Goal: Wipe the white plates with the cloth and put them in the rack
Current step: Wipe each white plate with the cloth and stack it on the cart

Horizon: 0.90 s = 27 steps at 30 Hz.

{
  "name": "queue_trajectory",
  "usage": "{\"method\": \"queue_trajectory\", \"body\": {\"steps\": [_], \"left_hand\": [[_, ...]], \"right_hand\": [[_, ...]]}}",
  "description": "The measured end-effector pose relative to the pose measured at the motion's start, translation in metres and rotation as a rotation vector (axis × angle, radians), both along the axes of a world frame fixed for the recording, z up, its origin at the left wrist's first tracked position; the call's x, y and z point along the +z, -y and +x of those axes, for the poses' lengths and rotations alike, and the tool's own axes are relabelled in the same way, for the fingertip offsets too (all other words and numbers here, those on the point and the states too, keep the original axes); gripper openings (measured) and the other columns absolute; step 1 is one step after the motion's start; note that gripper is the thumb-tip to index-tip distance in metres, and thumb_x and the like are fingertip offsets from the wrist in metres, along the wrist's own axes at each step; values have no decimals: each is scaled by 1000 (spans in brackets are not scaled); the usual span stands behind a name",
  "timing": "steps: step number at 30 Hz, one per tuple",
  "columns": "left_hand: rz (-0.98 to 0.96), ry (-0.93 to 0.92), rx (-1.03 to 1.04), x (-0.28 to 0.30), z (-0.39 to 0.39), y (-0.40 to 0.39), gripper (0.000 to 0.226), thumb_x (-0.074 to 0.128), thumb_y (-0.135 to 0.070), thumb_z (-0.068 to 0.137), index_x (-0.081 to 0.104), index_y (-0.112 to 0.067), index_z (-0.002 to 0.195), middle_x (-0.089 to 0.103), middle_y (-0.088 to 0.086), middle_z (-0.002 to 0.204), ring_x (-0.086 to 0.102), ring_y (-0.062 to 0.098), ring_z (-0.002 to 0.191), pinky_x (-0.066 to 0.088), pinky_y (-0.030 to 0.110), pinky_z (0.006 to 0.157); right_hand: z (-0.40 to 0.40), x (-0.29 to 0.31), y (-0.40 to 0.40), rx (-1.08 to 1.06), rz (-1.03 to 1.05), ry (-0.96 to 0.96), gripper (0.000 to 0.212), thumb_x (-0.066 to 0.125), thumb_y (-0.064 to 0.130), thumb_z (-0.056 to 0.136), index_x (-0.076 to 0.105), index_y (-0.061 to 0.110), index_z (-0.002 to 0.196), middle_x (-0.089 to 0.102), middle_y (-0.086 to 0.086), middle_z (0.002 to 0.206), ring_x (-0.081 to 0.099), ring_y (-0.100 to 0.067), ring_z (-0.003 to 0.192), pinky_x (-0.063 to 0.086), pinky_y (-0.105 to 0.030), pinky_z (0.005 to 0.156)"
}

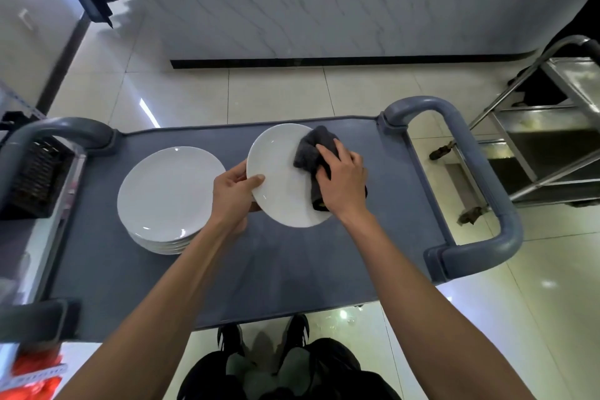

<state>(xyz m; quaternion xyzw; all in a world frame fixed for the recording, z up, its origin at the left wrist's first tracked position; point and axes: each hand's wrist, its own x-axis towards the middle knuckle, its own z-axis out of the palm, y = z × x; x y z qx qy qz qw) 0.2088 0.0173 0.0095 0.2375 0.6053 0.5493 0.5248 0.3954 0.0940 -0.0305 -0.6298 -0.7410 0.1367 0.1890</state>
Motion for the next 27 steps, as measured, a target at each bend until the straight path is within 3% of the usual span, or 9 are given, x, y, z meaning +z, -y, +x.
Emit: {"method": "queue_trajectory", "body": {"steps": [3, 9, 13, 17, 22, 27], "left_hand": [[3, -1, 47, 0, 0, -2, 36, 59, 3, 92, 73, -27, 104, 76, -9, 81, 69, 16, 73, 58, 32, 56], [6, 21, 108, -2, 8, -4, 35, 60, 1, 93, 75, -29, 104, 76, 1, 95, 69, 24, 80, 58, 34, 58], [17, 20, 132, -2, 14, -7, 36, 58, 1, 95, 73, -21, 118, 77, 4, 101, 72, 25, 84, 58, 36, 60], [19, -16, 163, -3, 15, -5, 30, 59, 0, 95, 75, -19, 112, 78, 6, 98, 73, 27, 88, 60, 41, 72], [-1, -12, 236, -7, 7, -2, 26, 61, -3, 95, 75, -19, 111, 77, 3, 97, 72, 21, 82, 58, 35, 62], [-5, -41, 219, -3, 2, -2, 26, 61, -4, 96, 73, -19, 114, 71, 4, 90, 65, 17, 67, 48, 23, 46]], "right_hand": [[4, -7, 12, -1, 0, -22, 43, 54, 29, 99, 55, 32, 142, 42, -3, 156, 41, -34, 125, 41, -52, 100], [1, -16, 46, 59, 8, -30, 42, 55, 29, 99, 57, 31, 140, 47, 2, 154, 44, -28, 122, 43, -49, 96], [-14, -16, 73, 142, 35, -93, 43, 53, 30, 98, 56, 32, 141, 48, 2, 153, 47, -26, 122, 44, -47, 95], [-26, -18, 92, 217, 98, -132, 44, 56, 30, 97, 57, 33, 141, 48, 4, 153, 47, -23, 121, 41, -41, 92], [-1, -29, 88, 315, 173, -39, 42, 46, 31, 98, 57, 32, 139, 47, 2, 153, 48, -24, 124, 41, -41, 93], [24, -34, 59, 177, 184, -19, 44, 42, 30, 97, 61, 26, 136, 50, -2, 152, 50, -31, 124, 48, -49, 86]]}}
